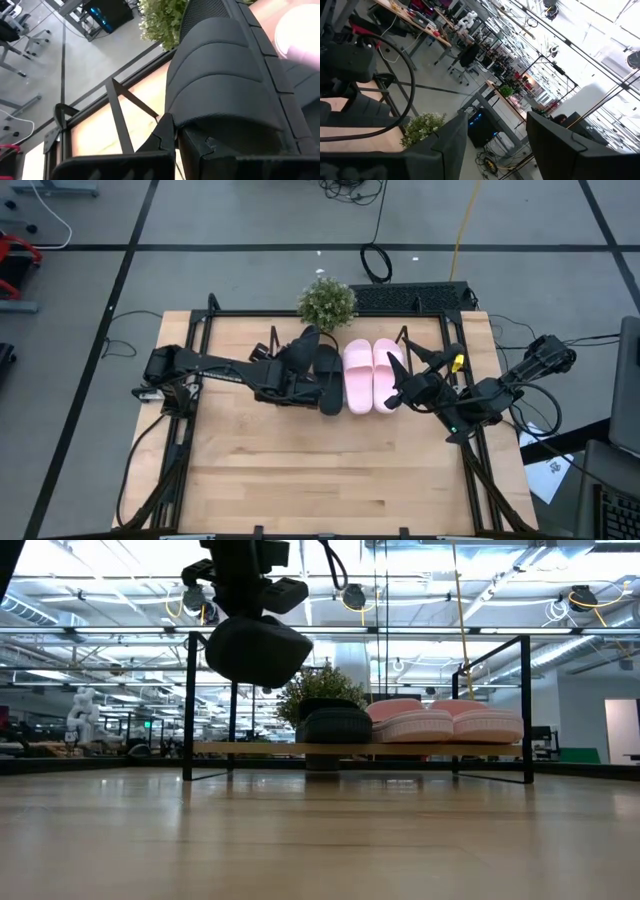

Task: Pick and place slides into the shelf
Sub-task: Put the black slides on the shelf

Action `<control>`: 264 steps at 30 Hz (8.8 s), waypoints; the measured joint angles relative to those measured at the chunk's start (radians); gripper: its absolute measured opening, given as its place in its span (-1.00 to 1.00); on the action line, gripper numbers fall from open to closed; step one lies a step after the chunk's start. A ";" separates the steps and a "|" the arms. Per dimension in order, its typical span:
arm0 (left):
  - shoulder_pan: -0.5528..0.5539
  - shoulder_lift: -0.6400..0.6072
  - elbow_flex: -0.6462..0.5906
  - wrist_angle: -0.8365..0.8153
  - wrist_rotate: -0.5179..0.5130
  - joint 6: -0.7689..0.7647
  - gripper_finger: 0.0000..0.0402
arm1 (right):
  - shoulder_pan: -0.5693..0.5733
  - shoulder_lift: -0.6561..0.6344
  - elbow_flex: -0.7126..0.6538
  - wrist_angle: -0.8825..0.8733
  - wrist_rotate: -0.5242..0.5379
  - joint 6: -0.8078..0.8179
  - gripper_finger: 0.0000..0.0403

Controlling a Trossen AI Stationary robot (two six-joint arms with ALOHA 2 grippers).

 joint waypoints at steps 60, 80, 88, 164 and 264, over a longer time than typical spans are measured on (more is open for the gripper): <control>-0.159 0.171 0.441 1.139 -0.658 1.940 -1.00 | -0.003 0.000 0.000 0.001 0.022 -0.034 -0.05; 0.049 0.175 0.440 1.045 -0.658 1.768 -1.00 | 0.074 -0.078 0.000 0.005 0.053 0.004 -0.05; 0.105 0.164 0.440 0.707 -0.654 1.546 -1.00 | 0.118 -0.102 0.000 0.001 0.053 0.022 -0.05; 0.045 0.307 0.283 -0.211 0.076 -0.052 -1.00 | 0.122 -0.101 0.000 -0.003 0.052 0.026 -0.05; -0.423 0.299 0.338 -0.212 -0.216 -0.027 -1.00 | -0.120 -0.103 -0.504 -0.371 -0.784 0.675 -0.05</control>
